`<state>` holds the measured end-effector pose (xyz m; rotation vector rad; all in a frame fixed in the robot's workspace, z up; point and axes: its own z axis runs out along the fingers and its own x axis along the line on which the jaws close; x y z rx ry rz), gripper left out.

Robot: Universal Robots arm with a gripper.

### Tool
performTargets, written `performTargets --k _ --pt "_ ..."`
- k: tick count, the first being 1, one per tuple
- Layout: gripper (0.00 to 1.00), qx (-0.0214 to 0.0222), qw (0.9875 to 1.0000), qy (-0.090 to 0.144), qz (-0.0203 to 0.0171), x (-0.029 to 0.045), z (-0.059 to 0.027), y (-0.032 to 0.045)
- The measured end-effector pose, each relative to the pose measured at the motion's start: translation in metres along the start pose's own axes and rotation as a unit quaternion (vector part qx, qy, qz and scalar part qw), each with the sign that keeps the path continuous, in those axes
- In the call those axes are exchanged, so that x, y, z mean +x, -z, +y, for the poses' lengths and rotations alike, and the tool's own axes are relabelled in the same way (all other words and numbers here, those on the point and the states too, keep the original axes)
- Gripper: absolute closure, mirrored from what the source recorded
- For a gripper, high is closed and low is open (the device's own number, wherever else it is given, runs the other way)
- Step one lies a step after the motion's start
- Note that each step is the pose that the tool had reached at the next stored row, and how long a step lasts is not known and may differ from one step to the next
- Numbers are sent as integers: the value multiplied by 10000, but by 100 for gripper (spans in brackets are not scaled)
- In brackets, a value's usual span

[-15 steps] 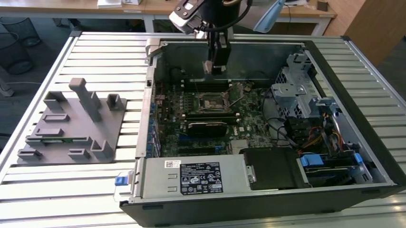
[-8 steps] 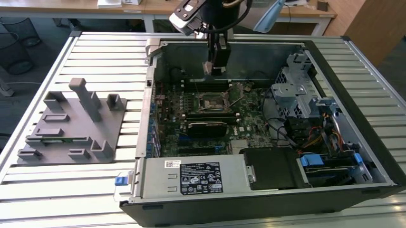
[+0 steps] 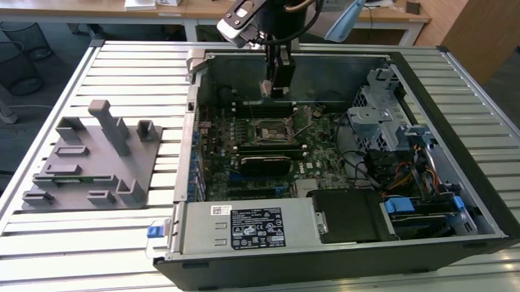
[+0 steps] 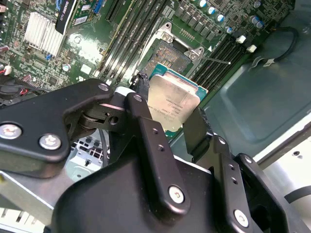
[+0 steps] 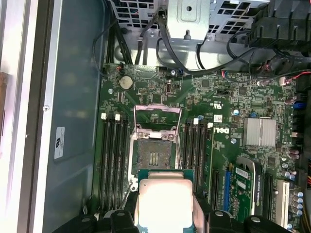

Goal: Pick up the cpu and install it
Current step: 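Place the cpu into insertion slot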

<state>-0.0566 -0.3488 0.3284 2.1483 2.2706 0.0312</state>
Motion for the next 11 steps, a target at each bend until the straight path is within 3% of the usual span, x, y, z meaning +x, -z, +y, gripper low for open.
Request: performTargets --k 11 --pt "47 0 10000 0 0 0 -1 -34"
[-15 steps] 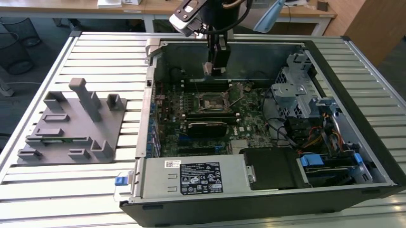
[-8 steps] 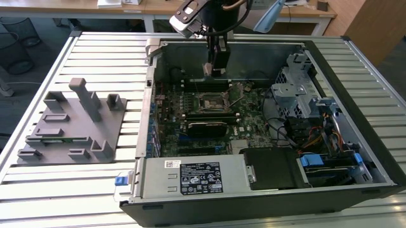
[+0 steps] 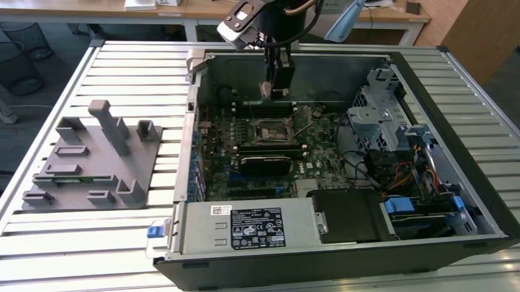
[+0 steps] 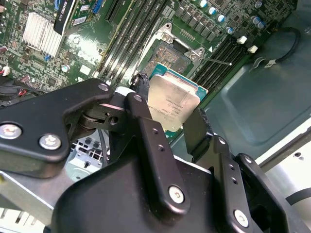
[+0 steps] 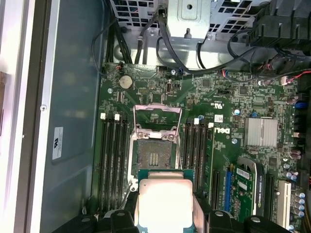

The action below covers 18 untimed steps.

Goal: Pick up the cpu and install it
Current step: 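Place the cpu into insertion slot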

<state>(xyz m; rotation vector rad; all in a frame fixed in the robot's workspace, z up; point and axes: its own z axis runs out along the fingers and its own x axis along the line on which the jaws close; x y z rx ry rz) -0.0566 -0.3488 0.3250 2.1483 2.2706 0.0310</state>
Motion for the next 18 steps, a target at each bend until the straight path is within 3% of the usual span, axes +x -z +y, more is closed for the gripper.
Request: performTargets --k 18 --pt "47 0 10000 0 1 0 -1 -52"
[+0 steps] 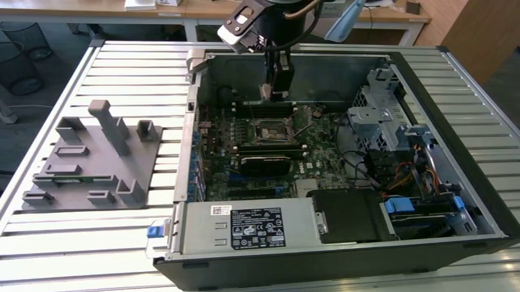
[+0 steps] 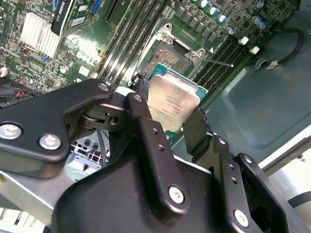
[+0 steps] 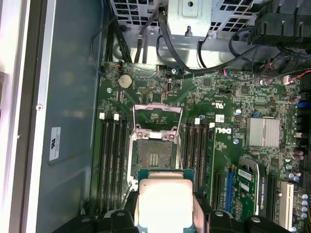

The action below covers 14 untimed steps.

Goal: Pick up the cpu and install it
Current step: 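Place the cpu into insertion slot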

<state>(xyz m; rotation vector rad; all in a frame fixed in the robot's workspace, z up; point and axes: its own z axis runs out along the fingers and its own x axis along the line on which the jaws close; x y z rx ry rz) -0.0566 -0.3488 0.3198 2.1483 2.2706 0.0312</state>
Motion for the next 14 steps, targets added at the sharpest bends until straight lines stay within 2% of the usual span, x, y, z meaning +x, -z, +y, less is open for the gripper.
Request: performTargets --k 14 --pt "47 0 10000 0 -1 0 -2 -68"
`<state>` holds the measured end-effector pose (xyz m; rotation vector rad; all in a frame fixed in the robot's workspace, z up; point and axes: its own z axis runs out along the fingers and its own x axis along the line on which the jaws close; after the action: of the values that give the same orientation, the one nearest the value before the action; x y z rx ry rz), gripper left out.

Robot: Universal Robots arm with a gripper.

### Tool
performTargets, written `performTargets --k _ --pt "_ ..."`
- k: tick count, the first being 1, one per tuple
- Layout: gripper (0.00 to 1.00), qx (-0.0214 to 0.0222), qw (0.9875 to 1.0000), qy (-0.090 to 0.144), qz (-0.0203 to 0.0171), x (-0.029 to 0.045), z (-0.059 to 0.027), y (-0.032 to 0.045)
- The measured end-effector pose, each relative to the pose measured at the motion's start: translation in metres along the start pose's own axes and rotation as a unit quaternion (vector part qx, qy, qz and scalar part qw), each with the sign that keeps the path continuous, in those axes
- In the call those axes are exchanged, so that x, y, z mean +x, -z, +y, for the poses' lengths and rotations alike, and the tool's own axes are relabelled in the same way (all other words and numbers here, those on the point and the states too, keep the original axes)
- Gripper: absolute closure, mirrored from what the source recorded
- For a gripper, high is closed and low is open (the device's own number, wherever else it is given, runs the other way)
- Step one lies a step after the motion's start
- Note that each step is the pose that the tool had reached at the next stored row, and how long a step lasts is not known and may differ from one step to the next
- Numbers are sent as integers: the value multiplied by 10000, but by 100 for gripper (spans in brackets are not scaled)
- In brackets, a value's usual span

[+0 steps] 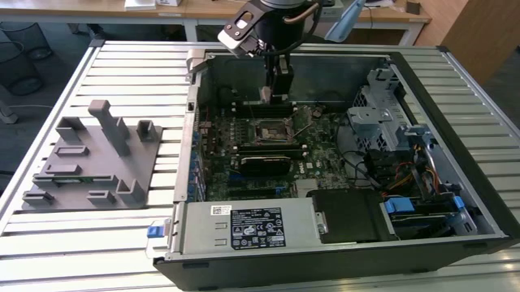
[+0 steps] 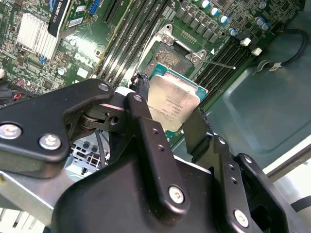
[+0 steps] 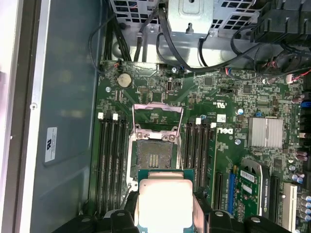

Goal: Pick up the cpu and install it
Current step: 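Place the cpu into insertion slot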

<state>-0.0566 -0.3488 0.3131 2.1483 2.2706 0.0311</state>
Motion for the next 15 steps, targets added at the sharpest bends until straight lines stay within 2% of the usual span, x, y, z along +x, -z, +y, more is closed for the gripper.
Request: performTargets --k 11,15 --pt "47 -1 10000 -1 1 0 -1 -29" --pt "47 0 9999 -129 -6 0 -2 -66"
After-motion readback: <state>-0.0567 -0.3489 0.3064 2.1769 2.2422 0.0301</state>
